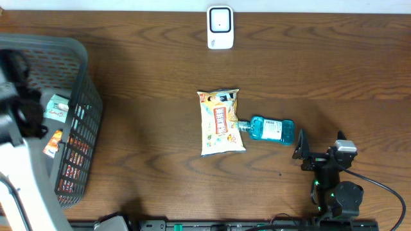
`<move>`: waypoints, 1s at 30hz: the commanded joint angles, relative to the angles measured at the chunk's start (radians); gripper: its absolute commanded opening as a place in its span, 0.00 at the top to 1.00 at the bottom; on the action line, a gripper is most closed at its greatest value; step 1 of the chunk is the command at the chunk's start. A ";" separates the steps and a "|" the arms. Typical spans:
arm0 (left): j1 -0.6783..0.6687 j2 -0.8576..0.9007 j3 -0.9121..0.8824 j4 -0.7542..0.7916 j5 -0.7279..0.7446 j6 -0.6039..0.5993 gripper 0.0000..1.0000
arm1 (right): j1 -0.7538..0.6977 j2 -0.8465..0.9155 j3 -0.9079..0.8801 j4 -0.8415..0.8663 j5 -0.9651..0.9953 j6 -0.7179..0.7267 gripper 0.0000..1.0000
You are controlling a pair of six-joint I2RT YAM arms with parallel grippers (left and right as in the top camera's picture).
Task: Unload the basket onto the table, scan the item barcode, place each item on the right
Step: 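Carry the snack bag out and set it beside the bottle, then reach the left gripper into the basket and grasp the small orange packet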
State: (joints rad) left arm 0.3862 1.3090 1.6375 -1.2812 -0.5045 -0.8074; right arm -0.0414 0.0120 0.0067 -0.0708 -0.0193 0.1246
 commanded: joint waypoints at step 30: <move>0.296 0.521 -0.441 0.436 0.437 0.500 0.02 | 0.008 -0.005 -0.001 -0.005 0.006 -0.006 0.01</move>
State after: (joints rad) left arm 0.6739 1.8217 1.2491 -0.8841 -0.0414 -0.3305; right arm -0.0414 0.0120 0.0067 -0.0708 -0.0181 0.1246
